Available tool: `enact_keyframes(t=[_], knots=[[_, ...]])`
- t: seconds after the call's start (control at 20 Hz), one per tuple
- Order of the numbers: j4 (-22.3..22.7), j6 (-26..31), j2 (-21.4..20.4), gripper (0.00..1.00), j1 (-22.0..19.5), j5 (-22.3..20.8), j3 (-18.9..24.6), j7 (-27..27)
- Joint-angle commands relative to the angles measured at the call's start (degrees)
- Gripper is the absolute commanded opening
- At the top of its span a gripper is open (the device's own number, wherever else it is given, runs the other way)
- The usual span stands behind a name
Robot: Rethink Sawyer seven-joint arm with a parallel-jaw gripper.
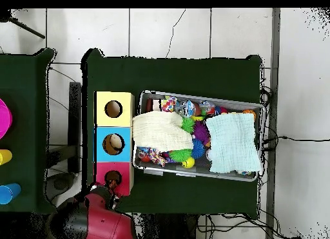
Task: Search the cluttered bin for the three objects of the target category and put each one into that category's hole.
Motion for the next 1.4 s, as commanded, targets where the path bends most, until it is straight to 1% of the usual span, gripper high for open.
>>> enact_keyframes(t=[0.05, 0.15, 0.25, 0.4, 0.7, 0.95, 1.2, 1.25, 1.3, 1.35, 1.4], knots=[[-8.29, 5.25, 4.49, 0.00, 2.27, 4.26, -0.87, 17.96], [-8.44, 3.40, 5.77, 0.00, 2.04, 5.08, -0.11, 17.53], [-7.80, -0.21, 7.19, 0.00, 0.57, 5.75, 2.09, 16.69], [-6.66, -4.19, 8.66, 0.00, -0.82, 5.97, 4.22, 16.13], [-6.21, -7.86, 11.45, 0.00, -1.56, 6.45, 5.24, 15.83], [-5.65, -8.12, 11.35, 0.00, -1.82, 6.55, 5.07, 15.08], [-5.90, -3.96, 10.04, 0.00, -0.79, 6.84, 2.72, 14.89], [-5.92, -3.45, 9.84, 0.00, -1.11, 6.81, 3.06, 14.74], [-6.47, -3.20, 10.06, 0.00, -0.80, 6.51, 2.51, 14.24], [-6.93, -3.14, 10.46, 1.00, 0.29, 6.57, 1.36, 14.41], [-7.10, -2.74, 10.38, 1.00, 0.30, 6.60, 1.26, 14.42]])
